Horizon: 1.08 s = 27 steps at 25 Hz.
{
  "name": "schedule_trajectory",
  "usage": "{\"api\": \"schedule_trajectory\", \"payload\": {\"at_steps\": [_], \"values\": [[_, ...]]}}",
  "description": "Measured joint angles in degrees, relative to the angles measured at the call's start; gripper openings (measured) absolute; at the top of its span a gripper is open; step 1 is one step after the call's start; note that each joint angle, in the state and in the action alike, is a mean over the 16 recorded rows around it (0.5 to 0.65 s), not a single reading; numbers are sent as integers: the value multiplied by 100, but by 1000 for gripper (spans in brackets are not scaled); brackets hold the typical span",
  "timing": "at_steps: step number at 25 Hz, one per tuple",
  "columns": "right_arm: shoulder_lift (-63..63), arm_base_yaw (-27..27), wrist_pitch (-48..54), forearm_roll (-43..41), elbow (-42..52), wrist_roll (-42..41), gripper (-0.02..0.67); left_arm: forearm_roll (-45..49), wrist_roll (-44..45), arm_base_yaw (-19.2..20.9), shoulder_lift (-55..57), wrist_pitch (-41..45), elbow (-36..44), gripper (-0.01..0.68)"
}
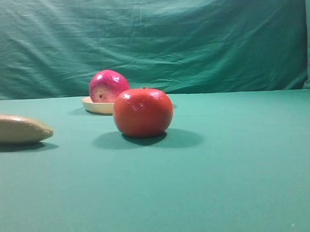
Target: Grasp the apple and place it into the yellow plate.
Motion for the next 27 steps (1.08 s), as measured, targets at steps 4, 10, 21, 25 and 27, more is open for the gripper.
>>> {"api": "schedule_trajectory", "payload": {"at_steps": [4,10,21,25,27], "values": [[0,0,-2,0,0,-2,0,0,0,0,0,0,0,157],[0,0,-7,0,0,-10,0,0,0,0,0,0,0,157],[0,0,-13,0,4,-26,0,0,0,0,0,0,0,157],[0,0,-14,0,5,-28,0,0,0,0,0,0,0,157],[0,0,-14,0,6,-28,0,0,0,0,0,0,0,157]]}}
